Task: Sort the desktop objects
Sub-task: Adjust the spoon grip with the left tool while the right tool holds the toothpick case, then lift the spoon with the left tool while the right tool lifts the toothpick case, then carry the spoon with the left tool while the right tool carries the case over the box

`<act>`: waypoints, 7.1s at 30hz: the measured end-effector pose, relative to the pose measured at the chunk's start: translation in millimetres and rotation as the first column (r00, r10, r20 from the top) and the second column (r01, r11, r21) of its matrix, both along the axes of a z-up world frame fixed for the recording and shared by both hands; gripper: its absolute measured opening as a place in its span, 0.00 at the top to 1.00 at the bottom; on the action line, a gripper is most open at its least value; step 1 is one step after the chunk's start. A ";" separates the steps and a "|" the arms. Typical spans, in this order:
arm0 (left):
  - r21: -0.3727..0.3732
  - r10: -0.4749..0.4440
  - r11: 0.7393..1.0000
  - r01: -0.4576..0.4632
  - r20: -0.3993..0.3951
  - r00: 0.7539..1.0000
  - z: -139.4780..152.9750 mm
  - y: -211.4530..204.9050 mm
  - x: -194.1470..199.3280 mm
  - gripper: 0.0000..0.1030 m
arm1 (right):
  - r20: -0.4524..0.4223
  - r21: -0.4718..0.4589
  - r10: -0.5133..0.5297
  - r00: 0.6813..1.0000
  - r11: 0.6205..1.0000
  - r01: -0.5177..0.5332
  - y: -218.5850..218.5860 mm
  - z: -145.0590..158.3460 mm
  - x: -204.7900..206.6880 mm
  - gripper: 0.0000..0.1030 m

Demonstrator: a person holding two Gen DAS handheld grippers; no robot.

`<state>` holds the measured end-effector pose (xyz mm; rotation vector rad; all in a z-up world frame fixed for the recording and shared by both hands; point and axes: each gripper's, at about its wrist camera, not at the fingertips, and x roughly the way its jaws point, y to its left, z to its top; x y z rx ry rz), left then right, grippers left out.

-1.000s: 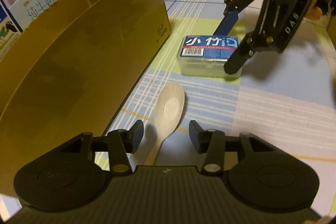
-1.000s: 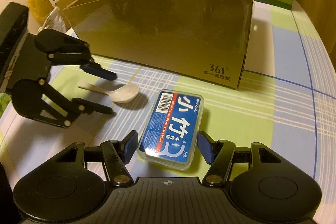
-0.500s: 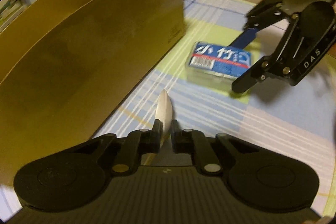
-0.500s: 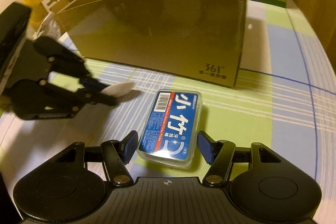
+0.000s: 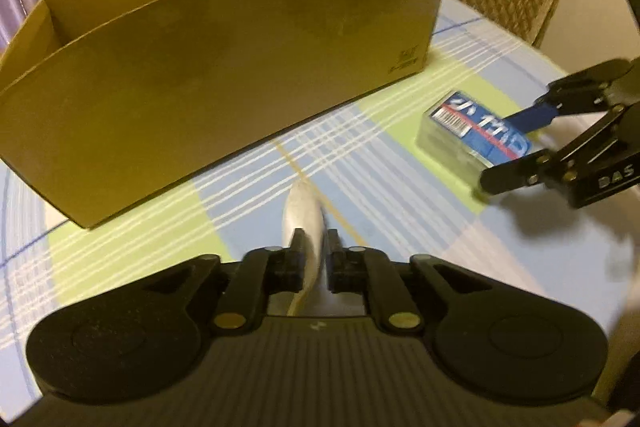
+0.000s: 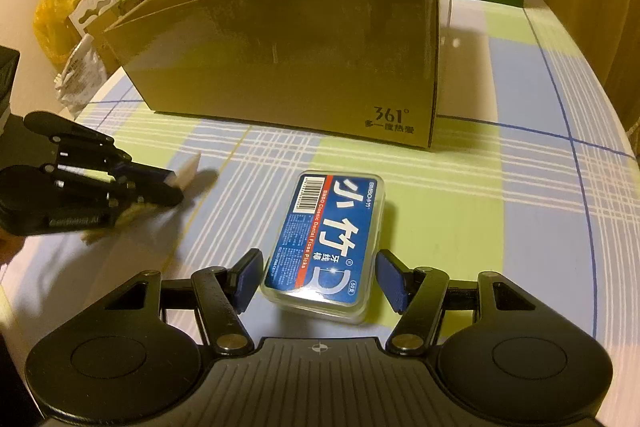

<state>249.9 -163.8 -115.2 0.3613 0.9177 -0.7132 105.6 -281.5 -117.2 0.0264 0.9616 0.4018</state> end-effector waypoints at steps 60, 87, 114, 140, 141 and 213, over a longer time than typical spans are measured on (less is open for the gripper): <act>-0.095 0.129 0.988 -0.122 0.075 0.989 -8.7 12.1 -4.3 0.73 | 0.043 -0.081 -0.103 0.994 0.991 0.106 16.4 -10.6 17.7 0.30; -0.174 0.187 0.969 -0.174 0.061 0.981 18.0 30.5 -6.5 0.73 | 0.108 -0.131 -0.159 0.981 0.976 0.172 -4.5 37.8 -12.0 0.47; -0.152 0.217 0.969 -0.195 0.146 0.965 122.0 42.5 -39.0 0.73 | 0.256 -0.045 -0.119 0.959 0.990 0.134 16.2 135.8 -43.6 0.47; -0.096 0.207 0.977 -0.191 0.189 0.960 173.8 35.3 -1.5 0.73 | 0.303 -0.049 -0.101 0.947 0.991 0.122 3.5 167.3 -11.3 0.47; -0.097 0.209 0.976 -0.193 0.192 0.959 177.8 35.3 4.3 0.73 | 0.306 -0.052 -0.098 0.947 0.991 0.120 4.5 169.1 -6.0 0.47; -0.122 0.201 0.976 -0.181 0.186 0.962 147.1 3.4 177.4 0.73 | 0.245 -0.075 -0.057 0.968 0.994 0.077 46.1 133.3 163.8 0.47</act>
